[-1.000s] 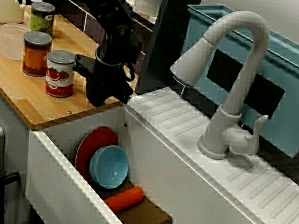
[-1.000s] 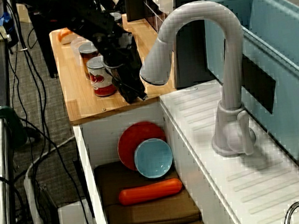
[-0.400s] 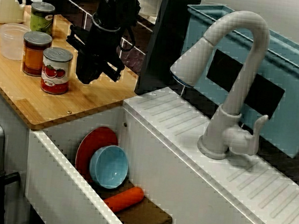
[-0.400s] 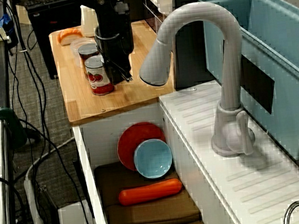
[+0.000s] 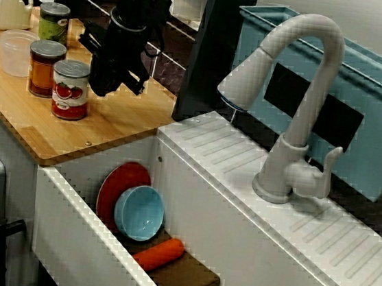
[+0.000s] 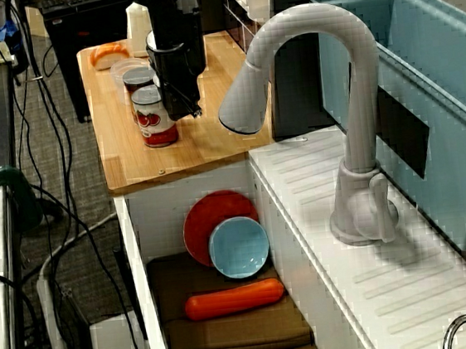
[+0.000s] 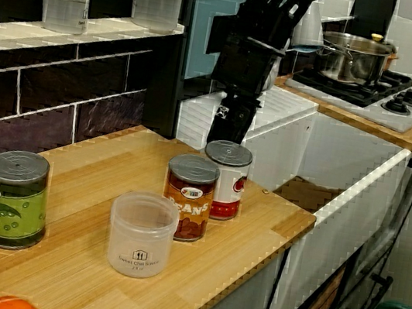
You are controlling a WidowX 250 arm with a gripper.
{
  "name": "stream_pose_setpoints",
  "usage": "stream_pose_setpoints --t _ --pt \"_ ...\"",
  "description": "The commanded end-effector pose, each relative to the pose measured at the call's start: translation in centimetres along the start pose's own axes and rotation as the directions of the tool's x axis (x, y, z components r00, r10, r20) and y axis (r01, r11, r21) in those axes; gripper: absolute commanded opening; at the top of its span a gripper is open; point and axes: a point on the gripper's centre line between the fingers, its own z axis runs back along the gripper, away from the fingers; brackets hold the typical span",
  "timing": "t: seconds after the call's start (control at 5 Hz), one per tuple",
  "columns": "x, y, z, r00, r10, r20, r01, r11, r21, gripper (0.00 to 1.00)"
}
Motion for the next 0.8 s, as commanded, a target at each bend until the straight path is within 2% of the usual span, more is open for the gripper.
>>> stream_pose_setpoints --t 0.0,0.2,0.6 --pt "2.3 3.2 0.4 0.999 0.012 0.031 -0.014 0.999 0.049 0.00" --pt "3.0 4.1 0.7 1.000 0.011 0.006 -0.011 0.999 0.034 0.00" --pt "3.9 5.2 1.7 0.999 0.035 -0.005 -0.035 0.999 -0.010 0.00"
